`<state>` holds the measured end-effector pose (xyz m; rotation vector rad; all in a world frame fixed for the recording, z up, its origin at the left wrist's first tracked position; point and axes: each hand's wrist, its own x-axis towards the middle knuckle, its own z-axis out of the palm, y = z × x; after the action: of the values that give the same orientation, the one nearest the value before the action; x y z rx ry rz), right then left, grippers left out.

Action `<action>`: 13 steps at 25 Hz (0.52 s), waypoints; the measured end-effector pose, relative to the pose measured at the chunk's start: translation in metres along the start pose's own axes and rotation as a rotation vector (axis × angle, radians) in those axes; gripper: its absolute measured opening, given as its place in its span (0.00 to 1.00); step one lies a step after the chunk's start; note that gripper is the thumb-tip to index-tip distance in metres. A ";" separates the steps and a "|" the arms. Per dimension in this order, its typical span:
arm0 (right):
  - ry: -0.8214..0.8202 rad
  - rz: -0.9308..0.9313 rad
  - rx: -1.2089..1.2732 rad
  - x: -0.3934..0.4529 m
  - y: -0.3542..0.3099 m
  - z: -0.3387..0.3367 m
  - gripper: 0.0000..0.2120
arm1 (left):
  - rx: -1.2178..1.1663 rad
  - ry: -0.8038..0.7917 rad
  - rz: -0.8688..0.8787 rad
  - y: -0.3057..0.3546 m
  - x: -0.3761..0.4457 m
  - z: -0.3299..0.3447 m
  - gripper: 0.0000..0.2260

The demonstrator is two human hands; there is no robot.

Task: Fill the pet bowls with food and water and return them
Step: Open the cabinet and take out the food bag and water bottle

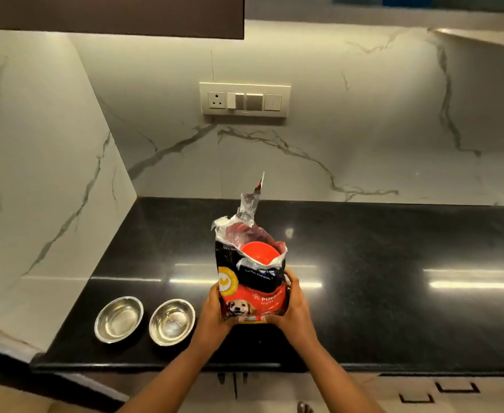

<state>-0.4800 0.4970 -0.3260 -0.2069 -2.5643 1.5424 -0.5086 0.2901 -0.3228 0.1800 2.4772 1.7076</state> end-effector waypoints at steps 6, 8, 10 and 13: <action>0.005 0.014 -0.045 0.006 0.017 -0.003 0.53 | 0.022 -0.027 -0.027 -0.017 0.007 0.002 0.39; 0.015 0.020 -0.041 0.005 0.017 -0.002 0.53 | 0.017 -0.031 -0.025 -0.020 0.007 0.003 0.39; 0.015 0.011 -0.032 0.002 0.014 0.000 0.53 | 0.025 -0.034 -0.022 -0.020 0.005 0.003 0.40; 0.015 0.011 -0.015 0.002 0.014 0.001 0.53 | 0.018 -0.049 -0.041 -0.020 0.009 0.002 0.41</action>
<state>-0.4818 0.5032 -0.3391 -0.2332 -2.5688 1.5196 -0.5182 0.2860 -0.3428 0.1695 2.4443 1.6455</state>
